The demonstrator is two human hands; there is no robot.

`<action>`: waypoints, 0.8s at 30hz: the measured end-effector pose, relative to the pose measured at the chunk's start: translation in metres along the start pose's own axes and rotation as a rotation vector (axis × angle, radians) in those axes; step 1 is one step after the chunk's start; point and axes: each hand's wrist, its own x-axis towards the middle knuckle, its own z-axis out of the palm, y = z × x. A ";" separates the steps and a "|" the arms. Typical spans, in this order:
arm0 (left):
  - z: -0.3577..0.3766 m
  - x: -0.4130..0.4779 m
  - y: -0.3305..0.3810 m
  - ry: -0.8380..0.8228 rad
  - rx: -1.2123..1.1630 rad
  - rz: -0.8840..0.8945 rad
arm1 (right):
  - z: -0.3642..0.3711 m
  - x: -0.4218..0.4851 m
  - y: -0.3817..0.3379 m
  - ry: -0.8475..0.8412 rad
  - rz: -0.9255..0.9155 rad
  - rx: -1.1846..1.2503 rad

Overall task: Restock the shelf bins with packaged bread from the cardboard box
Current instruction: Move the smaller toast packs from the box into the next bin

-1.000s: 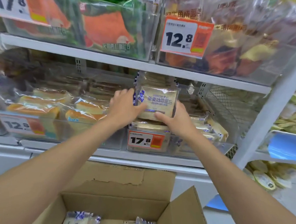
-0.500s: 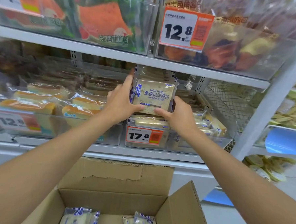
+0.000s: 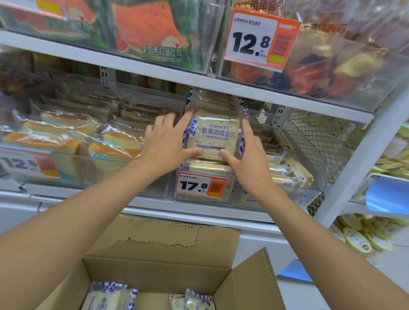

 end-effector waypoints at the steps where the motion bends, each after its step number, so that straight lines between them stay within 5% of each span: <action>1: -0.002 0.001 0.000 -0.043 0.010 -0.003 | -0.001 0.001 0.000 -0.015 -0.005 -0.015; 5: -0.009 -0.006 -0.002 -0.025 -0.109 -0.016 | -0.006 -0.002 0.000 -0.056 0.002 0.047; 10: -0.020 -0.039 0.011 0.250 -0.202 0.024 | -0.015 -0.025 -0.007 0.037 -0.066 -0.008; 13: -0.018 -0.069 0.018 0.165 -0.317 0.042 | -0.013 -0.052 -0.011 0.106 -0.218 -0.063; 17: 0.018 -0.123 0.005 -0.130 -0.421 -0.050 | 0.019 -0.107 -0.008 -0.192 -0.224 -0.065; 24: 0.108 -0.236 -0.074 -0.618 -0.453 -0.356 | 0.117 -0.214 0.075 -0.928 0.129 -0.163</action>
